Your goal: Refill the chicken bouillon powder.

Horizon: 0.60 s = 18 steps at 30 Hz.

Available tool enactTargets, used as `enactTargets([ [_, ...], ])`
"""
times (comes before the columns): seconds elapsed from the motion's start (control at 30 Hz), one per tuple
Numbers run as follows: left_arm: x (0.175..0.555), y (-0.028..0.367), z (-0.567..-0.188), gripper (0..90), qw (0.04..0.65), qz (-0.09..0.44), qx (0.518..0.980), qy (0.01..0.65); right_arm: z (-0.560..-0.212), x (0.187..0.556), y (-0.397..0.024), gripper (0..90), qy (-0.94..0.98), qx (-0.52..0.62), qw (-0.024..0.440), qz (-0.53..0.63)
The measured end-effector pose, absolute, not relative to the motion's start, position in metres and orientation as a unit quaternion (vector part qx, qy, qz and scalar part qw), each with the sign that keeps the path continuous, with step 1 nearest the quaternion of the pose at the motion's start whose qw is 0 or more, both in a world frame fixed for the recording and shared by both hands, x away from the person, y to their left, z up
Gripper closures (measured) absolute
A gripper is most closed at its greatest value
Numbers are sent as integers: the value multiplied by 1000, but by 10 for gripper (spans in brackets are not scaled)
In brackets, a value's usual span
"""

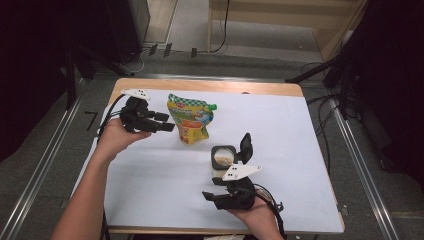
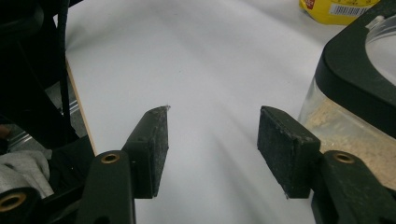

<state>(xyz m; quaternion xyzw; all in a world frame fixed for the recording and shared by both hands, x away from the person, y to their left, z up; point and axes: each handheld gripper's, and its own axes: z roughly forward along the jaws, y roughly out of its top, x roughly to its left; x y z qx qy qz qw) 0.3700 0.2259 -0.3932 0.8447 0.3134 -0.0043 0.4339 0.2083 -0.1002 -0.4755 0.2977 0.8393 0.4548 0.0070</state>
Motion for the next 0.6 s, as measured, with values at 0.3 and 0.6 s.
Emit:
enactTargets([
  [0.3,387,224,-391,411,429,12,846,316,-478,208,-96,446,845,289,7,449],
  [0.6,401,211,-398,431,429,2,852,299,-473,214,-82,445,838,288,-4,464],
])
